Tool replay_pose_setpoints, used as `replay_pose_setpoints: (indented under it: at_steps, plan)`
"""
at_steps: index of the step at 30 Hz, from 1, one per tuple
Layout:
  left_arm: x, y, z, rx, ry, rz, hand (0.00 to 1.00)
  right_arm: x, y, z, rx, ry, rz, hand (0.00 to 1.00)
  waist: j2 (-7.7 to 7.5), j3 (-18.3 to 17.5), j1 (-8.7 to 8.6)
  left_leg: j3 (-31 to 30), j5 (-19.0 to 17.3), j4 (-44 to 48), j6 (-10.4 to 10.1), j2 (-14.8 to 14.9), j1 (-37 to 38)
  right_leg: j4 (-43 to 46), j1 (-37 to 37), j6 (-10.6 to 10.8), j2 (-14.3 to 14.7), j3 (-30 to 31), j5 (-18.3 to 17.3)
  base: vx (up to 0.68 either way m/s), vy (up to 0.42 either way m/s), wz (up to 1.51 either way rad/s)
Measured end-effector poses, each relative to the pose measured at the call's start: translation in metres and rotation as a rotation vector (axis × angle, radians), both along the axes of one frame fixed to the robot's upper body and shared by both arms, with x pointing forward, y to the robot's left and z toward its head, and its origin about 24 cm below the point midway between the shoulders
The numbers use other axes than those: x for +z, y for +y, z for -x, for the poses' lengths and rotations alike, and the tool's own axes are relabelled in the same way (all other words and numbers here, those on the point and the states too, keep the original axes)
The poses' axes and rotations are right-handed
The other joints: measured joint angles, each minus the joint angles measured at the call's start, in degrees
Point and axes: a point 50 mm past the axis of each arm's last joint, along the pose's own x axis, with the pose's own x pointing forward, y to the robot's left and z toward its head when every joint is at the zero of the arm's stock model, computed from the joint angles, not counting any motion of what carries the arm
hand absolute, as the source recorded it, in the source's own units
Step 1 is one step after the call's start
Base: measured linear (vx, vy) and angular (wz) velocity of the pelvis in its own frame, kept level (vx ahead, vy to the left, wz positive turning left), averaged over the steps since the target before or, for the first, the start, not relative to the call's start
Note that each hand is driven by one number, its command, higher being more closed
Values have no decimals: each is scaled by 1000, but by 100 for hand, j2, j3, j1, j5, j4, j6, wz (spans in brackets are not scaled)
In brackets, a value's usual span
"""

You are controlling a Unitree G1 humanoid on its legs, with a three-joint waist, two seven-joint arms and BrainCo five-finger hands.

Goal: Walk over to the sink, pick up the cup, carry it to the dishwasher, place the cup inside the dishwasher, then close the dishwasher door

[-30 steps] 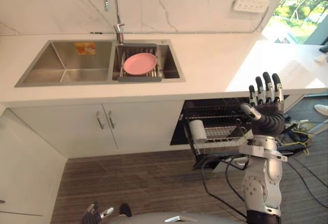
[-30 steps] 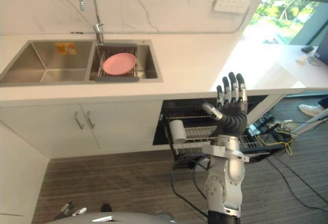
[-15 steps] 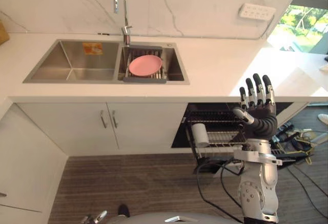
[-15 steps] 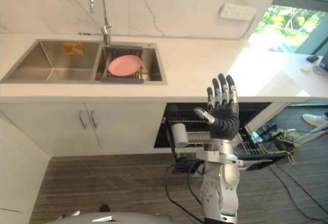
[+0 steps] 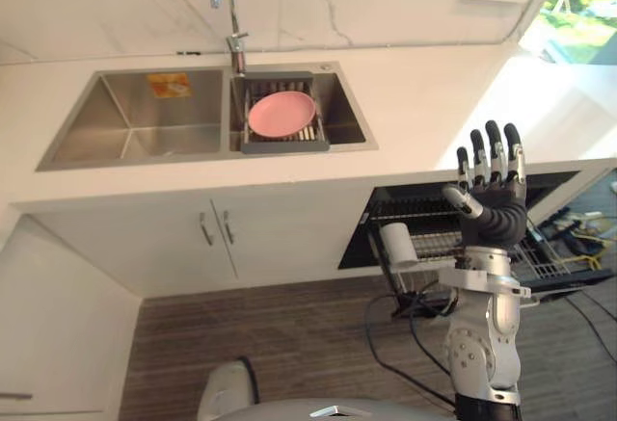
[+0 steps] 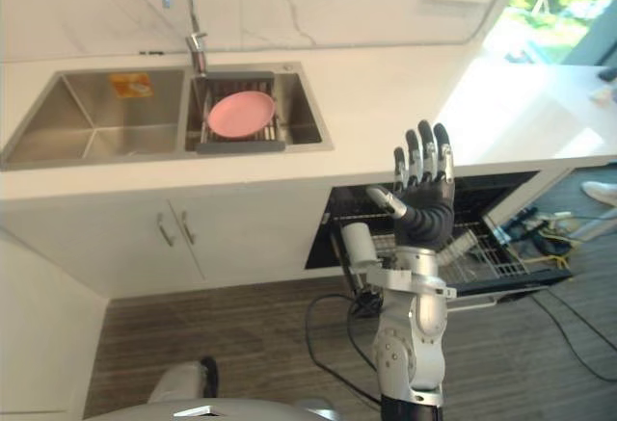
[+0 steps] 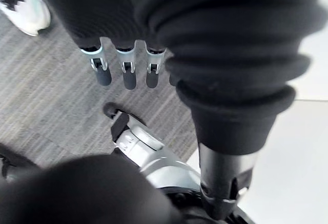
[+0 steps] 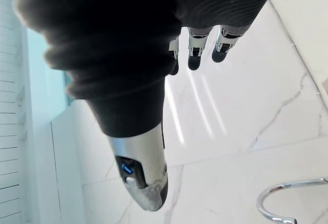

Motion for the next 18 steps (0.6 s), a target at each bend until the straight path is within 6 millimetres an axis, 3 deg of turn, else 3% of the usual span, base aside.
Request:
replay_pose_setpoints:
  at_steps: [2,4,6,7,8,11,13,15,16,17,18]
  plan:
    - [0,5,-5,-16,-4,-15,0,-1,-4,2,-18,7,1,0,-20,-76,-23,48,-85,-40,65,-76,12,325,-98,45,-62,0,52,175,109,-3]
    - [1,13,-17,-51,-26,-36,0,-1,-6,3,-34,12,0,0,-61,-102,-4,136,-60,-526,130,-219,391,1648,-724,18,-149,-5,185,196,138,-18]
    - [1,19,-20,-64,-32,-52,0,0,-6,4,-35,8,-2,0,-154,-86,-20,211,-25,-1062,194,-343,866,2919,-1335,154,-270,-10,715,229,145,-25]
    - [2,20,-24,-82,-36,-54,0,-2,-6,4,-38,14,-5,0,-98,-83,-35,246,70,-1366,344,-356,1130,3545,-1681,48,-288,-63,914,217,91,-19]
    - [2,23,-25,-105,-34,-60,0,-3,-6,4,-38,18,-7,0,-138,-108,-61,250,85,-1546,344,-356,1316,3755,-1902,29,-272,-277,632,213,74,-15]
    - [3,27,-35,-120,-51,-71,0,-3,-7,5,-50,18,11,0,-154,-150,-170,237,209,-1823,270,-266,1528,2802,-2261,-64,3,-874,199,286,-14,6]
    - [4,26,-50,-154,-85,-75,0,-3,-9,5,-54,20,15,0,-77,-113,-268,130,192,-1874,215,-160,1608,1979,-2387,-184,243,-987,199,322,-110,32]
    - [5,27,-59,-183,-109,-85,0,-2,-11,6,-63,17,18,0,-44,-94,-357,-32,87,-1862,57,-61,1729,1178,-2412,-248,380,-959,611,332,-175,41]
    - [7,29,-61,-203,-114,-97,0,-1,-11,7,-64,7,19,0,-140,-120,-373,-81,-86,-1810,-76,-92,1877,720,-2343,-283,357,-893,1438,298,-211,16]
    - [7,33,-61,-205,-105,-110,0,-1,-12,8,-69,2,26,0,-202,-128,-322,-108,-330,-1695,-186,-73,2008,748,-2203,-188,388,-797,1513,332,-279,8]
    - [6,28,-61,-204,-105,-102,0,-1,-13,9,-75,3,31,0,-41,-145,-309,-125,-416,-1613,-214,76,2019,697,-2116,-199,513,-829,1514,227,-229,5]
